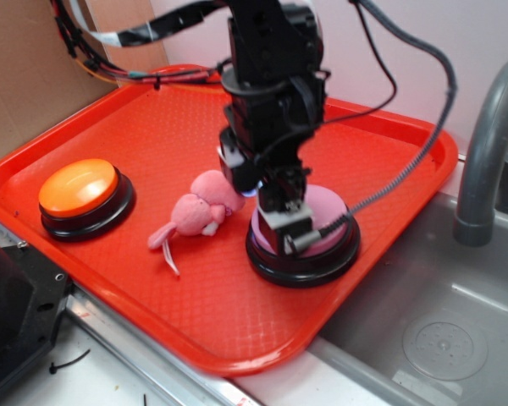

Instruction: Push the pink button.

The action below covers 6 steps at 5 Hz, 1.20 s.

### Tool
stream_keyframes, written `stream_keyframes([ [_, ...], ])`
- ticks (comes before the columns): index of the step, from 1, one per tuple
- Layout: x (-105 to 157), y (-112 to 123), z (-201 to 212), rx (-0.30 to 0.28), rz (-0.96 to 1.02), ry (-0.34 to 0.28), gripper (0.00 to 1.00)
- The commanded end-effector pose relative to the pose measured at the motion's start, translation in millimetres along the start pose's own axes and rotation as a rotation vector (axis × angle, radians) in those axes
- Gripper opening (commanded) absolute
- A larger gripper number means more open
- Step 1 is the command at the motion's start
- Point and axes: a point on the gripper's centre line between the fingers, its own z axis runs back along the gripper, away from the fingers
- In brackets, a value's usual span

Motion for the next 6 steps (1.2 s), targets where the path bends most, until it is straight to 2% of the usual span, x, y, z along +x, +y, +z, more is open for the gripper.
stream_keyframes([
  [1,-4,11,68,-0.007,0.048,-0.13,1.0],
  [2,-6,17,80,0.012,0.056,-0.1,1.0],
  [3,-11,19,93,0.003,0.068,-0.128,1.0],
  [6,-25,30,117,0.008,0.112,-0.13,1.0],
])
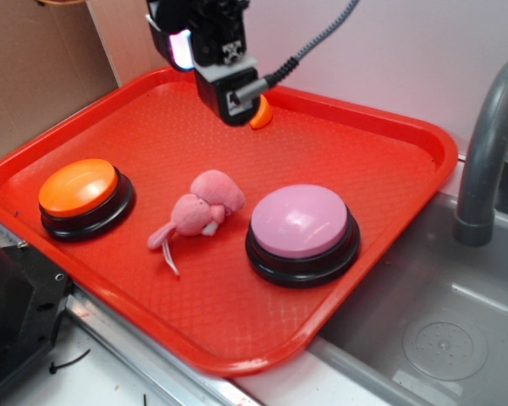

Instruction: Push the pink button.

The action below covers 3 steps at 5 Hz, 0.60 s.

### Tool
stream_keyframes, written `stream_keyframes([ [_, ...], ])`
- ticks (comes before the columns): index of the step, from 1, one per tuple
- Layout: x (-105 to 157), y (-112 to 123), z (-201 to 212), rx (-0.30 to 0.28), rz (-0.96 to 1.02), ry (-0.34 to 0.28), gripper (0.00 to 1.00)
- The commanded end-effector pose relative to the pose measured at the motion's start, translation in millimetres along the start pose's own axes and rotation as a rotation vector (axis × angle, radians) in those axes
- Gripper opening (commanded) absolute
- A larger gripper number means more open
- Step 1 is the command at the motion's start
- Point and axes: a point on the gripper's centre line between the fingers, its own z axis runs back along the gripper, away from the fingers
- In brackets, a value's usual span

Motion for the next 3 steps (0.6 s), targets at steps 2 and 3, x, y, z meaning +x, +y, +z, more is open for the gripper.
stream_keyframes([
  [2,-16,20,32,0.004,0.063,-0.069,1.0],
  [3,-23,30,41,0.023,0.058,-0.064,1.0],
])
